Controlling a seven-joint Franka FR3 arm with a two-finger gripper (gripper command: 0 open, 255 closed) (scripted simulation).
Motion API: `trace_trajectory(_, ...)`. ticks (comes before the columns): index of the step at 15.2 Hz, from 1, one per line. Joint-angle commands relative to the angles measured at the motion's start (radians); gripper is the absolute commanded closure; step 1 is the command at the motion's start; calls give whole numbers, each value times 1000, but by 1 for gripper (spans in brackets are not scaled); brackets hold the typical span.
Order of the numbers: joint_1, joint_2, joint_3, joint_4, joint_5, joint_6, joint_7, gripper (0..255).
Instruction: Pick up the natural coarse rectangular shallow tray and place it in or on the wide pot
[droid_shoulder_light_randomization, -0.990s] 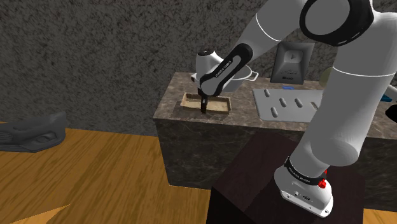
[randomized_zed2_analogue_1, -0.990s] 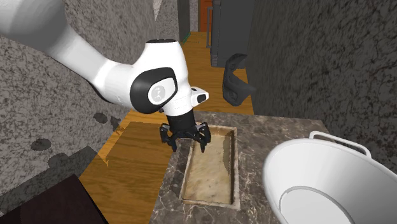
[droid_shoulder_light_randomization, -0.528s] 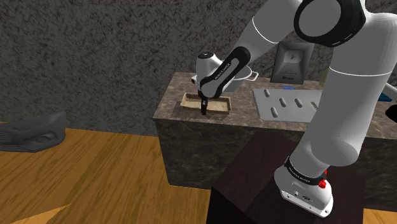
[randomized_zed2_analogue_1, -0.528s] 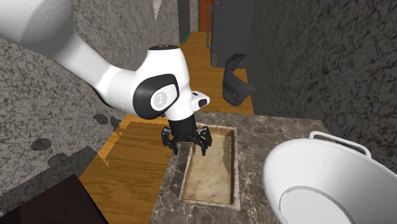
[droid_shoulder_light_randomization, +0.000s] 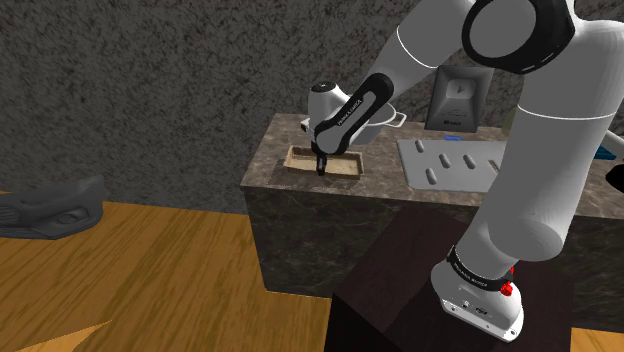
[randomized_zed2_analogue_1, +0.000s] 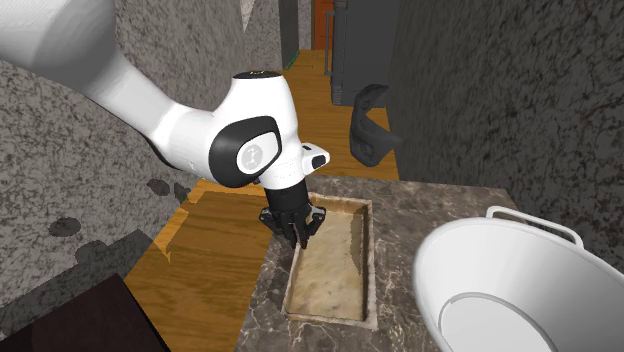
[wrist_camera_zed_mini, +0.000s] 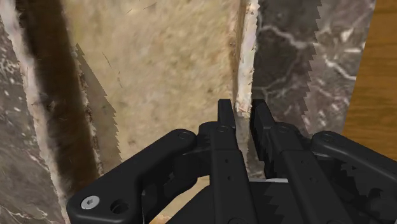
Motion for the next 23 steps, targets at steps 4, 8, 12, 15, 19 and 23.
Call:
trace_trajectory(4,0,0,0,0,0,0,0,255)
trace_trajectory(8,1,-46,1,5,3,-50,-7,255)
trace_trajectory(12,2,-89,2,13,5,-101,-15,255)
trace_trajectory(15,3,-120,2,21,7,-140,-20,255)
trace_trajectory(19,5,-158,3,36,10,-193,-27,255)
trace_trajectory(23,6,-193,5,54,13,-246,-33,255)
